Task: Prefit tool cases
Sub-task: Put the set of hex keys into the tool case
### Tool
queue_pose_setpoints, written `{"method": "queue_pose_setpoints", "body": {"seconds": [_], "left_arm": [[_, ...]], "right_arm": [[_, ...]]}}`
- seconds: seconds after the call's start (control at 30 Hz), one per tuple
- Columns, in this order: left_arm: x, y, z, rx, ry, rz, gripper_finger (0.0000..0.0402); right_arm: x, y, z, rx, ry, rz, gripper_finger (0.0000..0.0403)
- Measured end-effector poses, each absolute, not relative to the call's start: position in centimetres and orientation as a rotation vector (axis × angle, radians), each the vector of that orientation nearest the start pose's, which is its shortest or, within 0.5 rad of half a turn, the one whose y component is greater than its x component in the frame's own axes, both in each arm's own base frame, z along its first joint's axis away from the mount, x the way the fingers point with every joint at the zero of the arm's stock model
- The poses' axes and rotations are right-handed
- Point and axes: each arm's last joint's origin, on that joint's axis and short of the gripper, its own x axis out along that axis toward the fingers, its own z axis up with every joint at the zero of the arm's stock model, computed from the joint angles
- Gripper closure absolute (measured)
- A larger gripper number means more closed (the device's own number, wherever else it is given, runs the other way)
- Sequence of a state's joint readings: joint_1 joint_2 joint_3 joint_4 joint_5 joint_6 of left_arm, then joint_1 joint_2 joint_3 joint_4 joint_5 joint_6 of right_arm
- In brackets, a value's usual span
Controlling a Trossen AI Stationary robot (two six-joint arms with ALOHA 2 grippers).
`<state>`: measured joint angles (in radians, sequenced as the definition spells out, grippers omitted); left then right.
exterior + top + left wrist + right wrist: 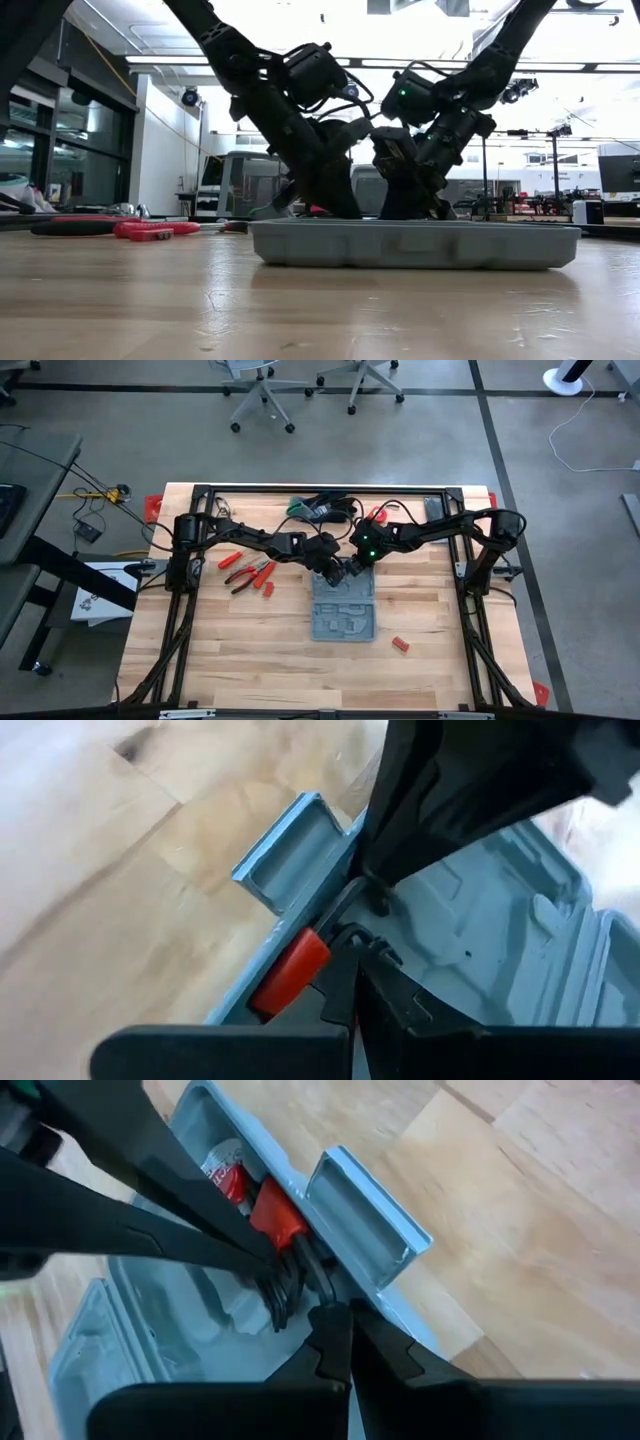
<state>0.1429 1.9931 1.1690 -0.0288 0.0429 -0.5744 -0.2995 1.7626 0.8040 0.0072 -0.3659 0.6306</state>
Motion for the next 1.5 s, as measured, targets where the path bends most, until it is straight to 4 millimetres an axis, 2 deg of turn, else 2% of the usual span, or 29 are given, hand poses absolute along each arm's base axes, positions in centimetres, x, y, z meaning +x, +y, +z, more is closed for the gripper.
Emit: {"method": "queue_pose_setpoints", "body": {"seconds": [0.13,0.2,0.4,0.73,0.87,1.1,1.27,1.5], "left_arm": [[39.5,6.1,14.6,-0.557,0.769,0.362,0.0401],[39.4,6.4,14.7,-0.557,0.768,0.359,0.0401],[39.8,6.6,13.9,-0.541,0.768,0.329,0.0401],[40.4,6.0,11.1,-0.588,0.822,0.295,0.0402],[40.4,6.0,11.0,-0.585,0.821,0.283,0.0402],[40.0,6.6,12.9,-0.562,0.777,0.273,0.0401],[39.4,6.9,15.1,-0.527,0.755,0.274,0.0401],[37.8,6.4,17.7,-0.446,0.824,0.242,0.0401]], "right_arm": [[30.4,-8.5,12.0,0.899,0.899,-0.23,0.0403],[30.4,-8.5,12.0,0.903,0.897,-0.225,0.0403],[30.3,-8.5,12.0,0.922,0.909,-0.236,0.0403],[30.3,-8.5,12.2,0.947,0.894,-0.232,0.0403],[30.2,-8.4,12.4,0.942,0.902,-0.237,0.0403],[30.1,-8.5,14.2,0.905,0.832,-0.247,0.0403],[30.0,-8.2,15.3,0.888,0.795,-0.236,0.0403],[30.7,-5.1,15.4,0.839,0.819,-0.191,0.0403]]}}
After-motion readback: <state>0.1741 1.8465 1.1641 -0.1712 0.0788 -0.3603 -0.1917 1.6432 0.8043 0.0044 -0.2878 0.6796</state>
